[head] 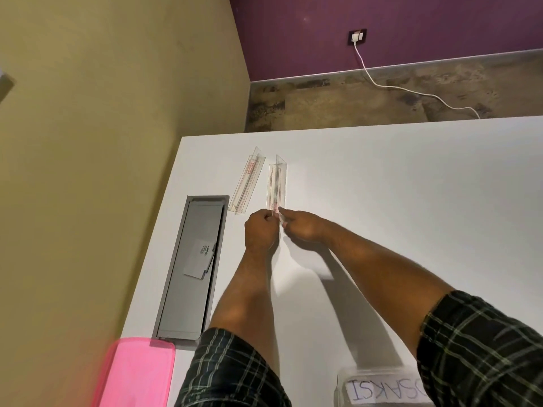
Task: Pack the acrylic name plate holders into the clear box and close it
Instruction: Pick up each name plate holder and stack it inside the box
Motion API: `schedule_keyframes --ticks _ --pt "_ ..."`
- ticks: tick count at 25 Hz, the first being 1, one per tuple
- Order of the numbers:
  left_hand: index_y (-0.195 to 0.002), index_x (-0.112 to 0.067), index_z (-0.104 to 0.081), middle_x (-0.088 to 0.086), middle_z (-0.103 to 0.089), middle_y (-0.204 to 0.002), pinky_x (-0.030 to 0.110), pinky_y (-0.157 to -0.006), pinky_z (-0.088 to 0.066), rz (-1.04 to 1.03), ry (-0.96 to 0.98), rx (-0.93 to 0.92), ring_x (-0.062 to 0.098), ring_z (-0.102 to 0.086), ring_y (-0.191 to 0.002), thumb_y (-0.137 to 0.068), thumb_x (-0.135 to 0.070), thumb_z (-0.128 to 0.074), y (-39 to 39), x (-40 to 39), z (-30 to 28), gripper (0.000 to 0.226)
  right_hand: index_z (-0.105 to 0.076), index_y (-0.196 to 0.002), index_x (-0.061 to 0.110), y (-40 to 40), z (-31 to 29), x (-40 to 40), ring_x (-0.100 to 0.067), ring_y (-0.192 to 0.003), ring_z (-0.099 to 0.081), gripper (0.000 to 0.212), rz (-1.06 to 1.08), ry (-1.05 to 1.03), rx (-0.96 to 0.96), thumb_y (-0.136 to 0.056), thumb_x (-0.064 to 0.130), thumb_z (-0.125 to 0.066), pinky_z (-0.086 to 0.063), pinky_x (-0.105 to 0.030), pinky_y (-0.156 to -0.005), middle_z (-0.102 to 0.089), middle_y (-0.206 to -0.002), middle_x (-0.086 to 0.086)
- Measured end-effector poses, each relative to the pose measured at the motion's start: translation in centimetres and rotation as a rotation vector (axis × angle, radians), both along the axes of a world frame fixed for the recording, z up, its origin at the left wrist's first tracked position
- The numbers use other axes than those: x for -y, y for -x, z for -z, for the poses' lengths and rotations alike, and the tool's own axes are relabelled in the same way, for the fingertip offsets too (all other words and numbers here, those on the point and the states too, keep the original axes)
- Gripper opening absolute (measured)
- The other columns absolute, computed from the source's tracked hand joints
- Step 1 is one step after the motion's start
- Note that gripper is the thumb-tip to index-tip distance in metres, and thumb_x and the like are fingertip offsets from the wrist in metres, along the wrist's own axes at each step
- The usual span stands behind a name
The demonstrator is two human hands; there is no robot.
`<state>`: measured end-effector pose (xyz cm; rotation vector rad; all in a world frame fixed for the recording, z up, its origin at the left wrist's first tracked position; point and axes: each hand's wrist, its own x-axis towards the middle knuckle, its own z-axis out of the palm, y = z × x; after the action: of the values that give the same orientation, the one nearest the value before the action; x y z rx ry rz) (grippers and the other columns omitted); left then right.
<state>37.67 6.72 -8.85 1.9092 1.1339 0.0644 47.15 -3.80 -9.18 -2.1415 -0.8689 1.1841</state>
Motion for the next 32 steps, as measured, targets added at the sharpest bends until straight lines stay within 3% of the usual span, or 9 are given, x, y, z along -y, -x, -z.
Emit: schedule_keyframes --ticks 5,8,10,12,18,21,24,27,32 --pt "-0.086 -0.010 -0.072 -0.001 -0.070 -0.076 0.023 -0.059 -0.052 -0.097 0.033 0.006 0.024 -0.069 -0.078 -0.092 -0.010 -0.059 -0.2 0.2 -0.2 0.014 -0.027 -0.159 0.023 0.6 -0.1 0.2 -0.013 -0.135 -0.043 0.060 0.095 -0.075 -0.154 -0.103 0.017 -0.049 -0.028 -0.017 -0.096 -0.040 -0.158 0.000" --pt "-0.087 -0.008 -0.072 0.003 -0.072 -0.079 0.033 -0.065 -0.062 -0.220 0.044 0.016 0.027 -0.073 -0.077 -0.091 -0.009 -0.058 0.1 0.6 -1.3 0.015 -0.030 -0.158 0.027 1.5 -0.7 1.1 -0.013 -0.134 -0.045 0.064 0.071 -0.107 -0.123 -0.100 0.017 -0.055 -0.036 -0.009 -0.092 -0.042 -0.158 0.000" --pt "-0.090 -0.010 -0.075 0.004 -0.074 -0.078 0.034 -0.057 -0.063 -0.301 0.088 0.042 0.024 -0.073 -0.070 -0.090 -0.007 -0.057 0.9 1.0 -2.2 0.018 -0.032 -0.157 0.031 1.7 -1.6 2.1 -0.018 -0.137 -0.047 0.070 -0.023 -0.105 0.089 -0.095 0.022 -0.062 -0.041 -0.023 -0.104 -0.042 -0.158 0.002" --pt "-0.095 -0.014 -0.077 0.002 -0.075 -0.077 0.020 -0.047 -0.054 -0.341 0.119 0.091 0.017 -0.072 -0.065 -0.088 -0.003 -0.056 2.5 1.7 -3.5 0.025 -0.032 -0.157 0.031 2.0 -2.8 3.5 -0.020 -0.144 -0.041 0.076 -0.084 -0.117 0.284 -0.091 0.024 -0.069 -0.037 -0.037 -0.115 -0.032 -0.163 0.006" --pt "-0.100 0.002 -0.075 0.010 -0.067 -0.068 0.022 -0.055 -0.047 -0.216 0.320 0.180 0.012 -0.064 -0.049 -0.087 0.012 -0.045 7.4 5.8 -8.1 0.034 -0.032 -0.157 0.027 1.9 -5.4 12.2 -0.026 -0.150 -0.027 0.087 0.112 -0.044 0.701 -0.082 0.024 -0.075 -0.029 -0.041 -0.117 -0.018 -0.168 -0.002" --pt "-0.094 0.002 -0.075 0.008 -0.064 -0.056 0.027 -0.069 -0.054 -0.138 0.378 0.120 0.017 -0.069 -0.058 -0.088 0.014 -0.039 9.7 8.2 -10.1 0.039 -0.039 -0.154 0.022 2.0 -7.0 17.9 -0.032 -0.151 -0.026 0.086 0.032 -0.041 0.958 -0.079 0.025 -0.080 -0.027 -0.046 -0.116 -0.028 -0.164 -0.010" --pt "-0.088 -0.004 -0.074 0.007 -0.060 -0.054 0.026 -0.066 -0.056 -0.049 0.464 0.085 0.019 -0.076 -0.066 -0.090 0.011 -0.032 11.8 11.2 -11.1 0.045 -0.052 -0.146 0.015 2.9 -8.6 23.1 -0.037 -0.135 -0.048 0.078 -0.124 -0.183 1.086 -0.075 0.018 -0.083 -0.040 -0.049 -0.105 -0.051 -0.149 -0.014" --pt "-0.089 -0.007 -0.075 0.004 -0.057 -0.060 0.029 -0.067 -0.059 0.032 0.535 0.016 0.018 -0.072 -0.063 -0.089 0.004 -0.038 13.3 13.6 -10.9 0.038 -0.060 -0.137 0.012 4.2 -9.6 27.6 -0.039 -0.095 -0.066 0.066 -0.304 -0.257 1.150 -0.076 0.019 -0.084 -0.051 -0.044 -0.078 -0.064 -0.127 -0.013" --pt "-0.092 -0.003 -0.076 0.006 -0.057 -0.066 0.031 -0.065 -0.062 0.203 0.709 -0.097 0.021 -0.063 -0.054 -0.085 -0.004 -0.064 14.4 17.9 -10.6 0.014 -0.060 -0.131 0.022 6.6 -10.3 34.8 -0.028 -0.078 -0.065 0.063 -0.291 -0.153 0.897 -0.078 0.049 -0.080 -0.051 -0.035 -0.068 -0.059 -0.125 0.001"
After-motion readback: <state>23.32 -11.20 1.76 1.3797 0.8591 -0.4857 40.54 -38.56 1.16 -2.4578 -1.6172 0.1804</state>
